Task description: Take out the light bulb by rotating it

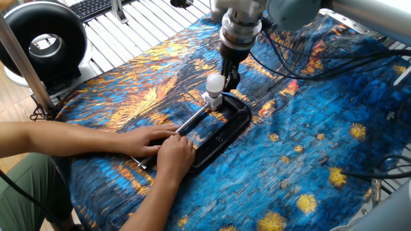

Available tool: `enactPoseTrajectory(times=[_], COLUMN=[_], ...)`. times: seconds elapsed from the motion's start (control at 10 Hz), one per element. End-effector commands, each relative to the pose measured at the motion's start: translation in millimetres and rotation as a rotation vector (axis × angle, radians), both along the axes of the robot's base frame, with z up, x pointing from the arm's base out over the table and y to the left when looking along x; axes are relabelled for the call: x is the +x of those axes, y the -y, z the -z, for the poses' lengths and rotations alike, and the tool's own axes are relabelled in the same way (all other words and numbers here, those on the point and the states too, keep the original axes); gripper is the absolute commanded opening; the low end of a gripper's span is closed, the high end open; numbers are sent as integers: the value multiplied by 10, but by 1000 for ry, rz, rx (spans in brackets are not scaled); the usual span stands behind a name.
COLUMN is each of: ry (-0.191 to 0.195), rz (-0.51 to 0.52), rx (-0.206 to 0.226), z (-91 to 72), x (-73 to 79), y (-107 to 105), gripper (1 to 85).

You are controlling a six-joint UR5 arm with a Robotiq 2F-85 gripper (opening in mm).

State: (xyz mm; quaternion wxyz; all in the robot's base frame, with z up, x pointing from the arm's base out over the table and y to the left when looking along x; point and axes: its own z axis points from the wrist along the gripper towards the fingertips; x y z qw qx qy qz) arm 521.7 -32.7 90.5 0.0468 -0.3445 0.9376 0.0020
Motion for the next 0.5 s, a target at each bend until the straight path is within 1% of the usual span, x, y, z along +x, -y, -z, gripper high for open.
enactPoseTrajectory(times=[0.0, 0.1, 0.2, 0.3, 0.4], ry=[-64, -86, -103, -112, -113], rz=[327, 383, 429, 466, 490], rx=[43, 63, 67, 66, 65], z=[-77, -96, -109, -125, -130], x=[-150, -194, -215, -208, -183], y=[-64, -132, -165, -193, -214], gripper=[567, 567, 567, 563, 557])
